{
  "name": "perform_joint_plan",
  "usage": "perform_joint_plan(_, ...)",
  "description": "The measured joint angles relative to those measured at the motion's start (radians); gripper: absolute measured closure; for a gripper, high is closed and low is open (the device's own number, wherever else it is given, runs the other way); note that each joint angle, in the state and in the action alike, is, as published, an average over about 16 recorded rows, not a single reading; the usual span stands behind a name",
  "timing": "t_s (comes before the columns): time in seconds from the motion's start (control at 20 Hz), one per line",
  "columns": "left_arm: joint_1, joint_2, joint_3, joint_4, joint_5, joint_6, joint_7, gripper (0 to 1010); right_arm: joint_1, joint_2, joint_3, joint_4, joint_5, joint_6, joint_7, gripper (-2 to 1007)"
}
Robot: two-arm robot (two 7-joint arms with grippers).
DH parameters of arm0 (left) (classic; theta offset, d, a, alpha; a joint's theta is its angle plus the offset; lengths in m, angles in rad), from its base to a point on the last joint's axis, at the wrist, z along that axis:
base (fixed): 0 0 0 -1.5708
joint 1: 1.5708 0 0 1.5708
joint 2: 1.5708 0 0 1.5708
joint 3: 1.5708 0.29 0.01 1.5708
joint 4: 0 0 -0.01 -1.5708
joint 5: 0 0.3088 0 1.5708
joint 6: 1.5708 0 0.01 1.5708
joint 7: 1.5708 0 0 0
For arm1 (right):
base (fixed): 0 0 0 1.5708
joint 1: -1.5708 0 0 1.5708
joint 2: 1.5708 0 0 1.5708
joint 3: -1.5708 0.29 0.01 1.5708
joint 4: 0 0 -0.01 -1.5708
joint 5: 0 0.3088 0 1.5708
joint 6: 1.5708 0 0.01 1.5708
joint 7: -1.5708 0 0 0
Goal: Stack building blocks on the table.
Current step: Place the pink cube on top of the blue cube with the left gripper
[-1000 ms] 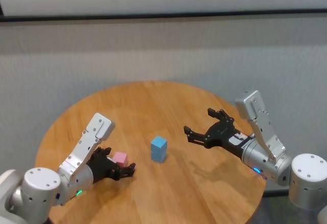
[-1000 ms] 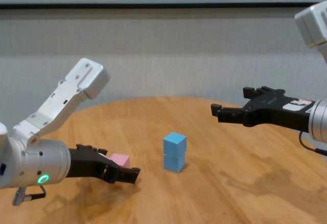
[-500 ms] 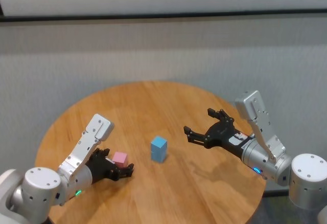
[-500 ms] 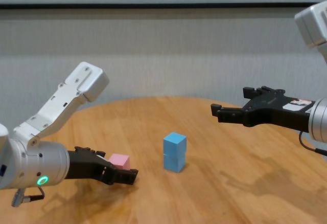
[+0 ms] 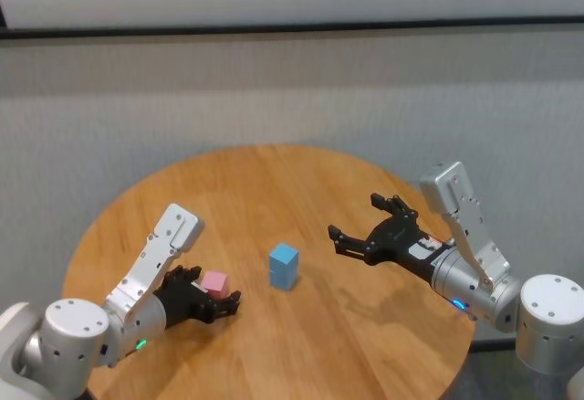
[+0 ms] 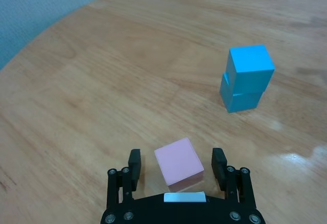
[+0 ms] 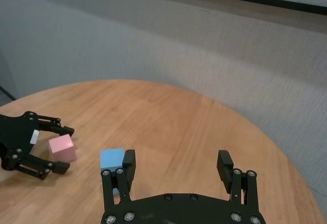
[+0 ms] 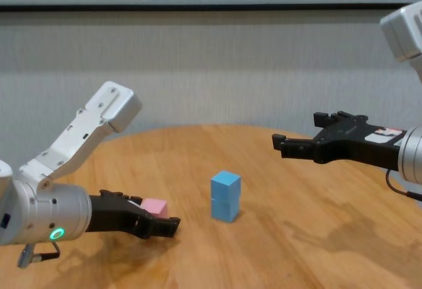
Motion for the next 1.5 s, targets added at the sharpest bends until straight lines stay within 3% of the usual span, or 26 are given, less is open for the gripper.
perform_joint_plan(0.5,0.0,0.0,0.003,0.001,-0.001,-0.001,-0.002,398,0.0,0.0,0.0,0.0,0.0,0.0,0.0,5)
perform_joint_plan(0.85,0.004,0.014,0.001,-0.028,-0.003,0.004,-0.011,565,0.0,0.0,0.0,0.0,0.0,0.0,0.0,4)
perform_joint_plan(1.2,0.001,0.049,-0.001,-0.099,-0.013,0.013,-0.045,616,0.0,0.0,0.0,0.0,0.0,0.0,0.0,4)
perform_joint_plan(1.5,-0.02,0.078,0.015,-0.165,-0.024,0.018,-0.089,616,0.0,0.0,0.0,0.0,0.0,0.0,0.0,4)
